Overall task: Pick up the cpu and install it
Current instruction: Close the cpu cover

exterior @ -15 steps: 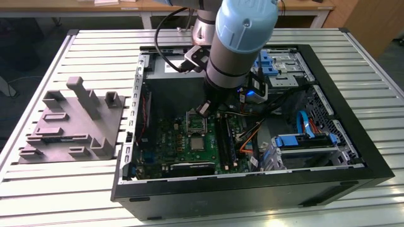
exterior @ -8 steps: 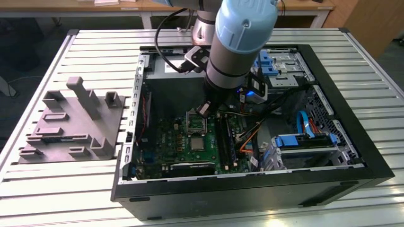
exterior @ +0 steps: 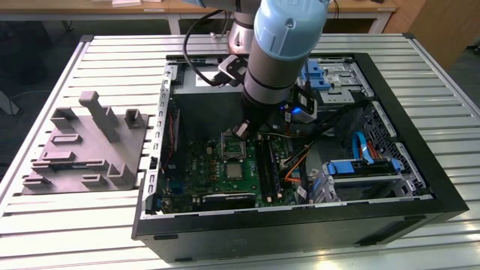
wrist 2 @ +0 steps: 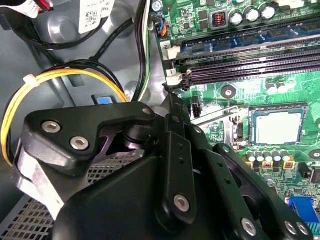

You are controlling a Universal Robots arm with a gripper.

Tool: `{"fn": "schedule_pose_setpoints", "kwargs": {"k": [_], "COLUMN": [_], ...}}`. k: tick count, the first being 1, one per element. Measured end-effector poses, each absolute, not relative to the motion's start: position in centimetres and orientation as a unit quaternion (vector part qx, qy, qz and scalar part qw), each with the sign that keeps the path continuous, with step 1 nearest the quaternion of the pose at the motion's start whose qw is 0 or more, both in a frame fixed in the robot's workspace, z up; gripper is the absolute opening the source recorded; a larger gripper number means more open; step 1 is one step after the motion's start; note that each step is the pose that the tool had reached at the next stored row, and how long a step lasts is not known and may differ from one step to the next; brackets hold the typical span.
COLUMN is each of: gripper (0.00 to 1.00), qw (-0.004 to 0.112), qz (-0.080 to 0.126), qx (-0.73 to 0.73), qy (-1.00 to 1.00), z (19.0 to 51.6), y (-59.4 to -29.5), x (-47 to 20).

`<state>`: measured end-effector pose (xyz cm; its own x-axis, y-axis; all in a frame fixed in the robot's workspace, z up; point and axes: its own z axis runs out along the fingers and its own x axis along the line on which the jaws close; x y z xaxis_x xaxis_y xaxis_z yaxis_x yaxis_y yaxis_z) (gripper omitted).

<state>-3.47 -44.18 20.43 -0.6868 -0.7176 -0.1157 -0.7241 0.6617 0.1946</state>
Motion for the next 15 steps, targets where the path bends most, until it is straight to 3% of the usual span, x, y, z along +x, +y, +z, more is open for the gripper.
{"fn": "schedule_pose_setpoints", "kwargs": {"k": [15], "gripper": [0.11], "qw": [0.005], "qz": [0.093], "qx": [-0.403], "qy": [0.91], "z": [21.6], "y": [-43.9], "x": [-3.9]}}
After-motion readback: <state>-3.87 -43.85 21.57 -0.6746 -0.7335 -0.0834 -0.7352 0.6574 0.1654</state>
